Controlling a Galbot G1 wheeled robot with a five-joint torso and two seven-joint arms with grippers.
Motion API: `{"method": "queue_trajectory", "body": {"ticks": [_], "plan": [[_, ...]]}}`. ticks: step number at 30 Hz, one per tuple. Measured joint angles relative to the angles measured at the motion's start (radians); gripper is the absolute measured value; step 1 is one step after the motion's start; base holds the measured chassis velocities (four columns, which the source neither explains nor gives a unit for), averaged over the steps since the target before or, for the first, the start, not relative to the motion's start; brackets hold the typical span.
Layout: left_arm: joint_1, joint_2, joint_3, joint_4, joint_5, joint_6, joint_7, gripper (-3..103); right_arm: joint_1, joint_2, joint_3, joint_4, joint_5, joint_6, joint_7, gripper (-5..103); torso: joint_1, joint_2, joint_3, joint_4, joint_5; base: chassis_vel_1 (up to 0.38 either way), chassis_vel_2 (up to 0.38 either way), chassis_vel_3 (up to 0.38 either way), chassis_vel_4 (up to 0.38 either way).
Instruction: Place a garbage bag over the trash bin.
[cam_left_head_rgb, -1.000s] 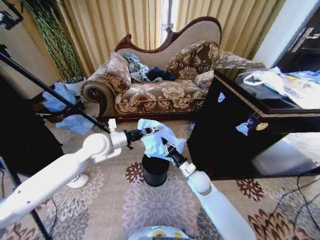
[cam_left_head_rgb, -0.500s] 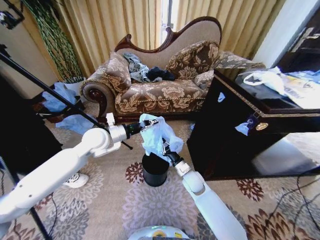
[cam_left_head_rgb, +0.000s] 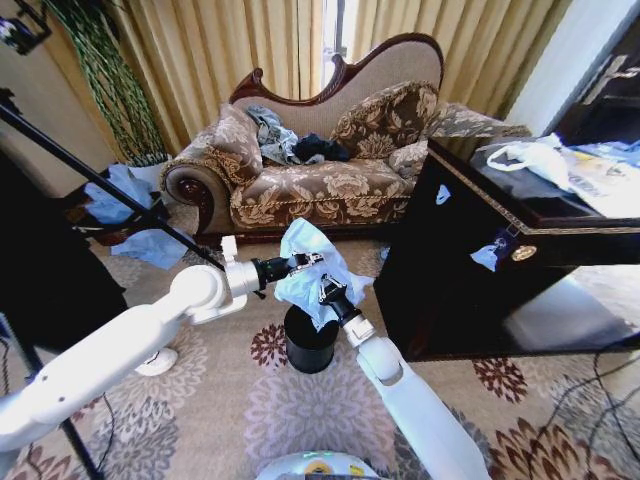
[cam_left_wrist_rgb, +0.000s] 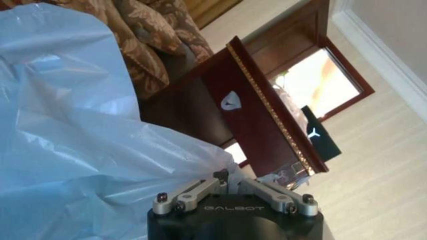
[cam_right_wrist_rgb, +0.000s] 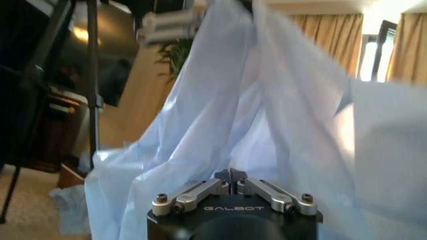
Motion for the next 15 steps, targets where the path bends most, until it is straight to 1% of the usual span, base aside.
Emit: {"method": "queue_trajectory", "body": {"ticks": [3, 4, 5, 6, 8, 11, 12, 13, 14, 15], "plan": [[-0.005, -0.001, 0.005, -0.011, -0.007, 0.0, -0.001, 0, 0.003, 0.016, 0.006, -0.019, -0.034, -0.054, 0.04, 0, 0.0, 0.0, 0.0, 0.0, 0.0001, 0.0, 0.0, 0.0, 0.0], [-0.005, -0.001, 0.005, -0.011, -0.007, 0.0, -0.001, 0, 0.003, 0.016, 0.006, -0.019, -0.034, -0.054, 0.04, 0, 0.0, 0.0, 0.0, 0.0, 0.0001, 0.0, 0.0, 0.0, 0.0], [-0.003, 0.002, 0.004, -0.015, -0.008, 0.0, -0.001, 0, 0.003, 0.019, 0.015, -0.027, -0.048, -0.082, 0.055, 0, 0.0, 0.0, 0.0, 0.0001, 0.0001, 0.0, 0.0, 0.0, 0.0], [-0.001, 0.007, -0.007, -0.014, -0.009, 0.0, -0.001, 0, -0.003, 0.009, 0.037, -0.031, -0.066, -0.132, 0.064, 0, 0.0, 0.0, 0.0, 0.0001, 0.0001, 0.0, 0.0, 0.0, 0.0], [-0.001, 0.005, -0.019, -0.007, -0.009, 0.0, -0.001, 0, -0.018, -0.006, 0.055, -0.016, -0.067, -0.184, 0.064, 0, 0.0, 0.0, 0.0, 0.0, 0.0, 0.0, 0.0, 0.0, 0.0], [-0.004, 0.0, -0.028, 0.002, -0.009, -0.001, -0.001, 0, -0.03, -0.011, 0.068, 0.006, -0.054, -0.193, 0.064, 0, 0.0, 0.0, 0.0, -0.0002, 0.0, 0.0, 0.0, 0.0, 0.0], [-0.007, -0.003, -0.03, 0.007, -0.009, -0.002, -0.001, 0, -0.037, -0.016, 0.074, 0.027, -0.026, -0.168, 0.051, 0, 0.0, 0.0, 0.0, -0.0001, 0.0003, 0.0, 0.0, 0.0, 0.0], [-0.007, -0.003, -0.03, 0.007, -0.009, -0.002, -0.001, 0, -0.037, -0.016, 0.074, 0.027, -0.026, -0.168, 0.051, 0, 0.0, 0.0, 0.0, -0.0001, 0.0003, 0.0, 0.0, 0.0, 0.0], [-0.01, -0.004, -0.03, 0.011, -0.009, -0.003, -0.001, 0, -0.041, -0.021, 0.075, 0.047, -0.002, -0.135, 0.03, 0, 0.0, 0.0, 0.0, -0.0001, 0.0, 0.0, 0.0, 0.0, 0.0], [-0.018, -0.007, -0.03, 0.015, -0.011, -0.004, -0.001, 0, -0.047, -0.028, 0.071, 0.075, 0.021, -0.079, -0.01, 0, 0.0, 0.0, 0.0, 0.0, -0.0002, 0.0, 0.0, 0.0, 0.0]]}}
